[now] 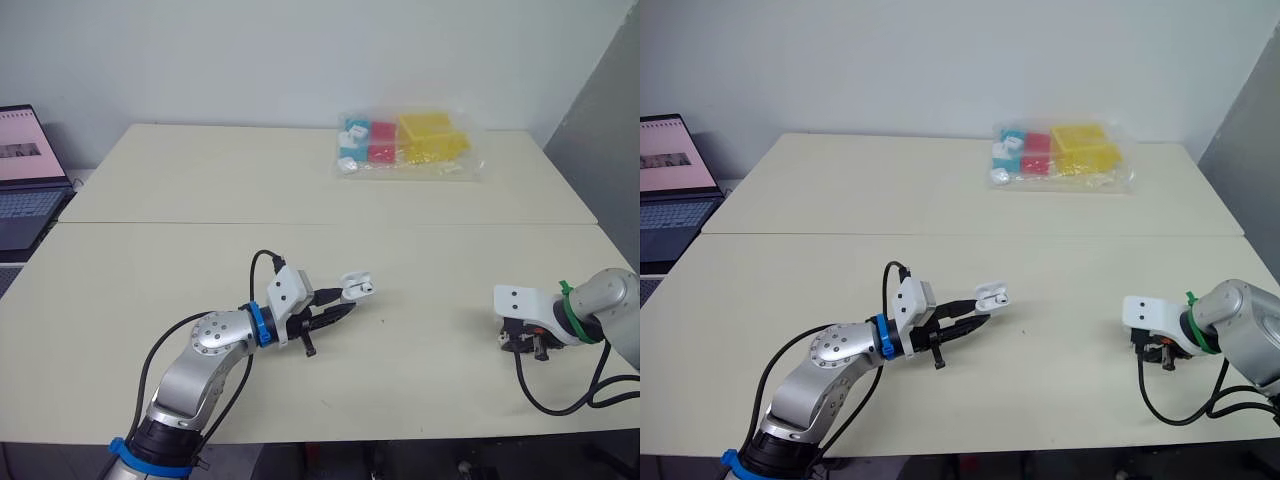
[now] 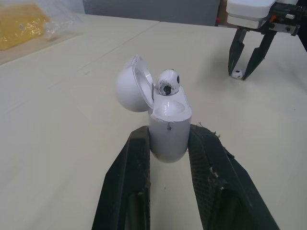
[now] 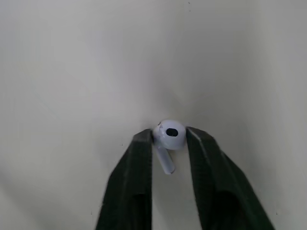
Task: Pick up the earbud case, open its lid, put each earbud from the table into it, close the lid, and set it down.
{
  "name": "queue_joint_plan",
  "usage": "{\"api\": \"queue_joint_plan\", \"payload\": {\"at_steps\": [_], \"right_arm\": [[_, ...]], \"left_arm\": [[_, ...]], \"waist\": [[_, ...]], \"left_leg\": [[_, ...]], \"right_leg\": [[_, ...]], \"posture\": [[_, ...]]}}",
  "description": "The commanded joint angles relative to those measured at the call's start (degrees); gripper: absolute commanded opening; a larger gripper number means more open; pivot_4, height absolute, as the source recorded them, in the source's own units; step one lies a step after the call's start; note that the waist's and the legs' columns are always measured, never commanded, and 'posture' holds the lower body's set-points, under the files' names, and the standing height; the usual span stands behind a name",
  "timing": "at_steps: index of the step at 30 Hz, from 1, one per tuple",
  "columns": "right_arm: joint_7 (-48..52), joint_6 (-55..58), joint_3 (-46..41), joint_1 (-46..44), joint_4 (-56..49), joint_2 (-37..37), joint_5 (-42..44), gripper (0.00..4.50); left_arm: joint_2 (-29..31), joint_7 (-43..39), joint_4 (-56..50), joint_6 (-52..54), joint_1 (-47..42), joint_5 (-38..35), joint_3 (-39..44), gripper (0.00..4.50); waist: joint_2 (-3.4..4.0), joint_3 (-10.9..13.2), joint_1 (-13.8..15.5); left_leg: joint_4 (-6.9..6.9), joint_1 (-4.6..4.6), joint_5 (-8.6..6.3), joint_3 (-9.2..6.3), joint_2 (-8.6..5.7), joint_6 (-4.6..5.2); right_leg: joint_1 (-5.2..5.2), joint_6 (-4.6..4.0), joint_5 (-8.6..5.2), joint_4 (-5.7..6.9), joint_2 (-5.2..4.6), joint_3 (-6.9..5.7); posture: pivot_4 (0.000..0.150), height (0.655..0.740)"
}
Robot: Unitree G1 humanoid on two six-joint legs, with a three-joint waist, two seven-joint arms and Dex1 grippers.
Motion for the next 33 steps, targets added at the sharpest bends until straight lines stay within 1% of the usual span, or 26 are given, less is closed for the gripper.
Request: {"api": "queue_joint_plan", "payload": {"at_steps": [1,6,8,11,13,15,16,18,19,21,23,25,28,30,33], "right_arm": [[-0.50,-0.38,0.09,0.21,0.02,-0.07,-1.51,0.42],[-0.08,-1.16,-0.74,-0.20,-0.03,-0.45,-1.14,0.42],[0.73,-1.42,-3.30,-0.58,-1.34,-1.33,0.76,0.42],[1.81,-0.90,-9.42,-1.29,-4.93,-1.43,6.02,0.42],[1.65,1.30,-15.24,-1.56,-8.92,0.57,11.71,0.42],[1.15,2.62,-18.25,-1.48,-11.30,1.71,15.14,0.42],[0.46,5.24,-19.68,-1.92,-12.90,2.77,17.50,0.42],[-6.22,14.78,-26.52,-5.37,-19.50,12.37,28.97,0.42],[-10.58,17.27,-28.62,-7.11,-21.58,17.64,32.18,0.42],[-16.55,20.02,-30.78,-8.89,-23.57,24.55,35.58,0.42],[-22.79,20.93,-32.46,-8.80,-25.54,32.08,39.24,0.42],[-26.68,20.50,-32.50,-7.87,-27.58,36.28,41.10,0.42],[-30.28,19.75,-31.39,-6.76,-29.54,38.84,42.93,0.42],[-34.29,19.44,-28.81,-5.94,-30.16,42.26,43.29,0.42],[-38.86,16.38,-24.02,-5.21,-28.38,47.57,41.02,0.42]], "left_arm": [[-0.27,-0.29,-1.96,-1.36,-1.05,-0.36,-0.27,0.77],[-0.35,-0.31,-1.88,-1.31,-1.31,-0.36,-0.34,0.77],[-0.46,-0.32,-1.52,-1.28,-1.79,-0.48,-0.17,0.77],[-0.91,0.06,-0.74,-0.92,-2.77,-1.11,0.74,0.77],[-1.56,0.48,-0.34,-0.40,-3.53,-1.91,1.43,0.77],[-1.95,0.65,-0.08,0.12,-3.97,-2.41,1.80,0.77],[-1.95,0.44,0.25,0.03,-4.27,-2.46,1.86,0.77],[-2.67,0.53,0.64,-0.23,-5.02,-3.27,2.26,0.77],[-3.32,0.87,0.89,-0.19,-5.48,-3.87,2.66,0.77],[-4.28,1.30,1.27,0.08,-6.17,-4.77,3.22,0.77],[-4.89,1.40,1.72,0.11,-7.13,-5.01,3.26,0.77],[-5.17,1.69,2.05,0.35,-7.69,-5.24,3.25,0.77],[-5.20,1.85,2.42,0.42,-8.08,-5.36,3.23,0.77],[-4.93,1.56,3.27,-0.03,-8.86,-4.50,2.78,0.77],[-4.81,1.64,3.38,0.00,-9.68,-3.66,2.13,0.77]], "waist": [[0.00,0.00,0.00],[0.00,0.00,0.00],[0.01,0.01,0.00],[0.14,0.07,0.03],[0.14,0.07,0.04],[0.14,0.07,0.08],[0.14,0.07,0.13],[0.09,0.09,-0.04],[0.07,0.10,-0.16],[0.08,0.10,-0.03],[0.05,0.08,0.11],[0.06,0.08,0.37],[0.06,0.08,0.35],[0.06,0.08,0.21],[0.06,0.08,0.13]], "left_leg": [[0.00,0.00,0.00,0.01,0.00,0.00],[-0.01,-0.01,0.00,0.01,0.00,0.00],[-0.01,-0.01,0.00,0.00,0.00,0.00],[-0.03,-0.05,0.00,0.01,-0.02,0.00],[-0.06,-0.09,0.00,0.02,-0.02,0.00],[-0.11,-0.13,0.00,-0.04,0.02,0.00],[-0.15,-0.13,0.00,-0.07,0.02,0.00],[-0.17,-0.16,0.00,-0.11,0.03,0.00],[-0.16,-0.15,0.00,-0.10,0.07,0.00],[-0.13,-0.16,0.00,-0.15,0.04,-0.01],[-0.11,-0.18,0.01,-0.20,0.03,-0.02],[-0.10,-0.21,0.01,-0.19,0.01,-0.02],[-0.08,-0.35,0.01,-0.16,-0.04,-0.01],[-0.09,-0.37,0.00,-0.16,-0.06,-0.01],[-0.12,-0.33,0.00,-0.18,-0.01,0.00]], "right_leg": [[0.00,0.00,0.00,0.00,0.00,0.00],[-0.01,0.02,0.01,-0.01,0.00,0.01],[-0.01,0.02,0.01,-0.01,0.00,0.02],[-0.06,0.04,0.03,0.01,0.00,0.02],[-0.07,0.04,0.02,0.00,0.02,0.01],[-0.08,0.00,0.00,-0.02,0.05,0.00],[-0.08,-0.02,-0.02,-0.03,0.06,-0.03],[-0.07,-0.03,-0.03,-0.04,0.06,-0.06],[-0.08,-0.03,-0.03,-0.02,0.09,-0.03],[-0.08,-0.02,-0.02,0.06,0.10,-0.01],[-0.06,-0.02,-0.02,0.06,0.09,-0.10],[-0.05,-0.01,-0.01,0.03,0.05,-0.10],[-0.11,0.00,-0.01,-0.05,-0.01,-0.06],[-0.13,0.02,0.00,-0.08,-0.03,0.00],[-0.13,0.01,-0.01,-0.03,0.05,-0.06]], "posture": [[0.150,0.7400],[0.150,0.7400],[0.150,0.7400],[0.150,0.7400],[0.150,0.7400],[0.150,0.7400],[0.150,0.7400],[0.150,0.7400],[0.150,0.7400],[0.150,0.7400],[0.150,0.7400],[0.150,0.7400],[0.150,0.7400],[0.150,0.7400],[0.150,0.7400]]}}
